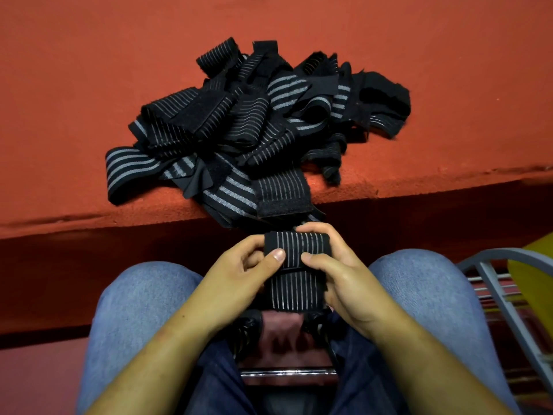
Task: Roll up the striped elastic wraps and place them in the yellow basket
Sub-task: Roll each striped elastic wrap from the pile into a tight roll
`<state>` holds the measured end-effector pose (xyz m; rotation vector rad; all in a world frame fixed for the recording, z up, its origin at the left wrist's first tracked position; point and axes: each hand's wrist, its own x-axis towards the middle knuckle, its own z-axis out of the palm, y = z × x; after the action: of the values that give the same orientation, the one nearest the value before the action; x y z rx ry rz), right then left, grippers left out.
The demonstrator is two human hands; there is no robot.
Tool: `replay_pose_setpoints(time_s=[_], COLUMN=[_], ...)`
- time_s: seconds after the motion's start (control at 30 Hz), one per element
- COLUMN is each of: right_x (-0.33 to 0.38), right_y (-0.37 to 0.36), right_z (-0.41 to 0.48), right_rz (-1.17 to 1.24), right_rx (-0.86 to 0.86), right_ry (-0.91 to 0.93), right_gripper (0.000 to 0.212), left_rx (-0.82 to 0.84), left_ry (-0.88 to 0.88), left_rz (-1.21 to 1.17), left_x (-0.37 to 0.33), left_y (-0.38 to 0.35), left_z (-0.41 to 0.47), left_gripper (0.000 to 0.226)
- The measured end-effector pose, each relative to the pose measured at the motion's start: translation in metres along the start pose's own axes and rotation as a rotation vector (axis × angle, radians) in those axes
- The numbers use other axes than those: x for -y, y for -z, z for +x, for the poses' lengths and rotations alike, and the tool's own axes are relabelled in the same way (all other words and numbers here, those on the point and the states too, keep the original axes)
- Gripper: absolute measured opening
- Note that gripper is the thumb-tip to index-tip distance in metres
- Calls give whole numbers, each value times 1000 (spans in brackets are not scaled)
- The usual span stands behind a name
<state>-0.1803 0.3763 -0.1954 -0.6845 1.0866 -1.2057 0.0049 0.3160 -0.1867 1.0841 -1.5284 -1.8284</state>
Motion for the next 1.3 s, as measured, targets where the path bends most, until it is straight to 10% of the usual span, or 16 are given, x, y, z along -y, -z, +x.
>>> replay_pose_setpoints(time_s=[0.87, 1.3], right_x=[-2, -3], right_y=[-4, 0], right_z=[1, 0], right_rz=[36, -74], right_rx=[-49, -4], right_ry=[-40, 7], right_gripper=[32, 43], left_rx=[-39, -82], left_ry=[-61, 20], left_rz=[71, 55], left_x=[-7, -14], left_y=[1, -2], left_z=[-4, -6], left_gripper=[45, 20])
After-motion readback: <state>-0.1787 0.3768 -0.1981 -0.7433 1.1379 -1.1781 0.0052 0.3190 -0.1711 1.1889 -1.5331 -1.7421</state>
